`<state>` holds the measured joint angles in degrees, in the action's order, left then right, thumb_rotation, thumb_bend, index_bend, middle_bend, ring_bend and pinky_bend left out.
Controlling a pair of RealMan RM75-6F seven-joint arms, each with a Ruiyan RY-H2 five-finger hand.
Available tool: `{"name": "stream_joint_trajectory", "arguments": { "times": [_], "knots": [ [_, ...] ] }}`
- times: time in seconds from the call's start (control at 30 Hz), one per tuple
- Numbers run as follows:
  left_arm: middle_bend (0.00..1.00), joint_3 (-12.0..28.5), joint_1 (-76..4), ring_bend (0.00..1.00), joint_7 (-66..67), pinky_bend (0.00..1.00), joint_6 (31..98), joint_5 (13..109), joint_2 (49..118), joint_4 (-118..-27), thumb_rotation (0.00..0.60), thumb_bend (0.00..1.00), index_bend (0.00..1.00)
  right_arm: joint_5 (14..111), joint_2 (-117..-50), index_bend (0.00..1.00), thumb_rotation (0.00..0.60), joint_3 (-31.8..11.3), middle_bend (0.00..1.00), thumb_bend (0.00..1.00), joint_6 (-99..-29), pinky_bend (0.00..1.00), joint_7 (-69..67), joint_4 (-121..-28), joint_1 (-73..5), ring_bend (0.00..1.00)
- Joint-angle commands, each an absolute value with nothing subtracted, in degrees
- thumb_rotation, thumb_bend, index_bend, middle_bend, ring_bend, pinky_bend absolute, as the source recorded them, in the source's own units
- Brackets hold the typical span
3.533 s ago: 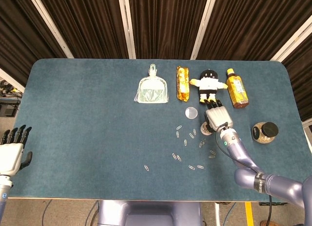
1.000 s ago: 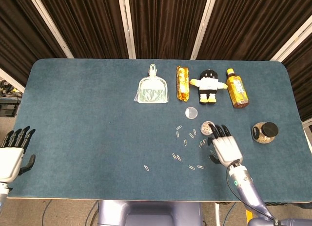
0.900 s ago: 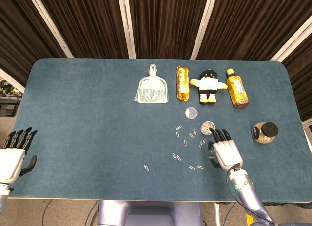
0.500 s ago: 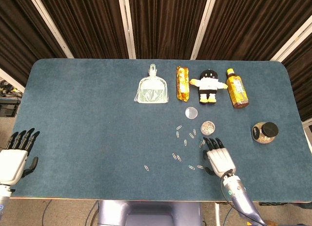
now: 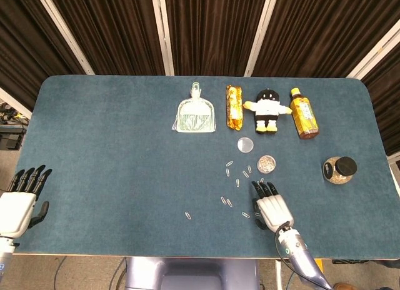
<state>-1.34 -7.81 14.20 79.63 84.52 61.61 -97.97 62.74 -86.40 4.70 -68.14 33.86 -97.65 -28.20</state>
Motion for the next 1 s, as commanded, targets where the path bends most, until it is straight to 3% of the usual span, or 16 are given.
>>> {"name": "stream_joint_trajectory", "arguments": {
  "times": [0.03,1.0],
  "knots": [
    [0.0,-1.3,-7.8,0.0,14.2,0.0,79.7,84.5,61.6,-98.0,0.6,0.52,0.0,62.8,-86.6,0.5,0.6,4.4,0.0,0.31,-67.4,0.0,33.2,-97.0,-28.1,0.0],
    [0.0,-1.0,-7.7,0.0,15.3,0.0,79.2,84.2,62.0,-98.1,0.6,0.5,0.0,63.1,-87.1,0.53,0.6,2.2,0.0,0.34,-60.8,0.0,28.7,-91.5,-27.8,0.0]
  ]
}}
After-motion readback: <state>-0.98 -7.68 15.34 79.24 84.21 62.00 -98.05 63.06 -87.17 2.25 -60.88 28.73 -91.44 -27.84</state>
